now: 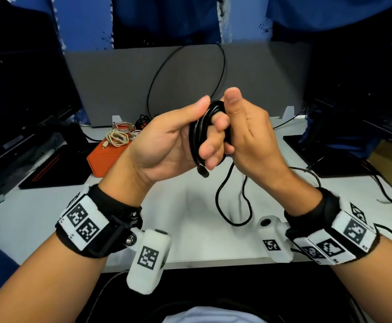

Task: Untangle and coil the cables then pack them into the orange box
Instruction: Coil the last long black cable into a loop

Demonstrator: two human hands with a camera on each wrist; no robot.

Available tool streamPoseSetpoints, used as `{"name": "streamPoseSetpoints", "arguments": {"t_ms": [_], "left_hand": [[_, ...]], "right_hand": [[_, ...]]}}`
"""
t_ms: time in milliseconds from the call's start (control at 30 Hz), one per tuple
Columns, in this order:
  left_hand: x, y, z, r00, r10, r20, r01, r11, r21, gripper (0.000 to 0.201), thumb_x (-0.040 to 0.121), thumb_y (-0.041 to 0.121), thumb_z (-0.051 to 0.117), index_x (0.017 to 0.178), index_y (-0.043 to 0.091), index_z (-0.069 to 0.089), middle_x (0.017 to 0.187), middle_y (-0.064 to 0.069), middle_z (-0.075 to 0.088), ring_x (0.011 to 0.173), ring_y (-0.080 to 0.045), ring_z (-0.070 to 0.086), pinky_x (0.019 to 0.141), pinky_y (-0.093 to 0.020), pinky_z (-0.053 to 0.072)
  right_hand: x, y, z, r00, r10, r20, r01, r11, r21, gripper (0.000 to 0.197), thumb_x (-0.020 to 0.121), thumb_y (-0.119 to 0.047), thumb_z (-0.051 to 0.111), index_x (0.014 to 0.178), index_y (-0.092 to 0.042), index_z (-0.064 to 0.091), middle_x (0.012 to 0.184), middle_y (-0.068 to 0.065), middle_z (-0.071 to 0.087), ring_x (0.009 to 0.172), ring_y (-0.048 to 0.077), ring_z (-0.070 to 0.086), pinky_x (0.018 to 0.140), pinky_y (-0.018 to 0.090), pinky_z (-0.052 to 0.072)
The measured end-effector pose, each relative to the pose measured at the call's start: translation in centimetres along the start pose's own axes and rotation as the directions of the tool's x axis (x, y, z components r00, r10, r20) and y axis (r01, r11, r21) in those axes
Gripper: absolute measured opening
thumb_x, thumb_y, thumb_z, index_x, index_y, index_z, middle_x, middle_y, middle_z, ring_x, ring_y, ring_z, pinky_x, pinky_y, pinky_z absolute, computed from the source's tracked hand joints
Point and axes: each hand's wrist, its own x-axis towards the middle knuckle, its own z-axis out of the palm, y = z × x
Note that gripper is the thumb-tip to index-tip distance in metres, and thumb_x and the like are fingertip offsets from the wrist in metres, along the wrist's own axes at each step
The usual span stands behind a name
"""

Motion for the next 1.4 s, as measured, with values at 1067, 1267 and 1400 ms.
{"name": "streamPoseSetpoints", "arguments": {"t_ms": [1067, 1267, 1400], "left_hand": [[0.1, 0.2, -1.6, 0.975, 0.011, -0.223, 0.122, 0.81, 0.574, 0.087, 0.104, 0.061, 0.035, 0.075, -0.017, 0.061, 0.044, -0.01, 0.032, 0.055, -0.038, 0.044, 0.074, -0.046, 0.043], [0.0, -0.7, -1.0, 0.987, 0.1, -0.126, -0.066, 0.967, 0.248, 0.044, 0.108, 0.025, 0.033, 0.078, 0.015, 0.064, 0.039, 0.009, 0.035, 0.035, -0.009, 0.033, 0.067, -0.027, 0.048], [0.7, -1.8, -0.2, 0.995, -0.004, -0.099, 0.017, 0.991, 0.134, 0.048, 0.108, 0.033, 0.023, 0.078, 0.015, 0.056, 0.047, 0.002, 0.055, 0.049, -0.017, 0.06, 0.082, -0.029, 0.052]], "right_hand": [[1.5, -2.1, -4.0, 0.979, 0.035, 0.201, 0.033, 0.944, -0.328, 0.03, 0.093, -0.035, 0.074, 0.091, -0.011, 0.056, 0.069, 0.002, 0.066, 0.062, 0.017, 0.059, 0.055, 0.04, 0.053], [0.5, -0.4, -1.6, 0.986, -0.04, 0.164, 0.095, 0.935, -0.343, 0.05, 0.109, -0.046, 0.028, 0.095, -0.011, 0.061, 0.088, 0.002, 0.065, 0.081, 0.022, 0.067, 0.074, 0.047, 0.055], [0.2, 0.4, -1.0, 0.995, 0.088, 0.043, -0.078, 0.977, -0.196, 0.061, 0.109, -0.05, 0.03, 0.064, -0.015, 0.053, 0.06, 0.007, 0.068, 0.045, 0.028, 0.065, 0.043, 0.032, 0.044]]}}
